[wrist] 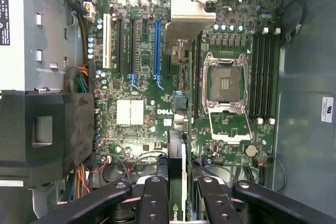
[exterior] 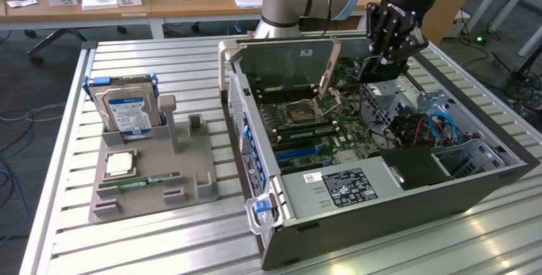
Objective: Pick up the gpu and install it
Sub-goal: 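Insert the gpu into the slot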
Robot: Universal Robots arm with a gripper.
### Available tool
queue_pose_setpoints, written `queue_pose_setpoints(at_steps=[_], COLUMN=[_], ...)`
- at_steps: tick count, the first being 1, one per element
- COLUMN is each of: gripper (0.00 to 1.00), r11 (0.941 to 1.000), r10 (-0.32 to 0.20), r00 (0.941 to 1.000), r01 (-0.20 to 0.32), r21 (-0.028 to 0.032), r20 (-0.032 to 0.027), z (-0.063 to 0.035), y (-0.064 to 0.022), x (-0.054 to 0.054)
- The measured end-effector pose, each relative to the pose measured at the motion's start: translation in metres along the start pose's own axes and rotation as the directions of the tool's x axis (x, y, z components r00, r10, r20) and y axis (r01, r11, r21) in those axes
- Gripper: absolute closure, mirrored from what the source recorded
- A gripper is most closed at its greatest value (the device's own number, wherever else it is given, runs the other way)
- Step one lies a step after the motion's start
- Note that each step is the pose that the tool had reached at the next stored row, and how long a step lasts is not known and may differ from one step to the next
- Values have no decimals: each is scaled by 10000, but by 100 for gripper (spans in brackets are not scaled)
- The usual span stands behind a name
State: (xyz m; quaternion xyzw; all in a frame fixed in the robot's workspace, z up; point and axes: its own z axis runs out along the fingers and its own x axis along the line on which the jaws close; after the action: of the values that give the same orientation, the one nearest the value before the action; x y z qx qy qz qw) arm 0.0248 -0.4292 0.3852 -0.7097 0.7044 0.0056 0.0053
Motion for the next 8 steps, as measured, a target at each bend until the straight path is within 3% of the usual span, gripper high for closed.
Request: queue_pose_setpoints(at_steps=[8], gripper=[74], r11=[10000], r10=[-2], r00=[10000], r01=[2], r21=[18], r20=[-2], z=[2], y=[48], x=[-3])
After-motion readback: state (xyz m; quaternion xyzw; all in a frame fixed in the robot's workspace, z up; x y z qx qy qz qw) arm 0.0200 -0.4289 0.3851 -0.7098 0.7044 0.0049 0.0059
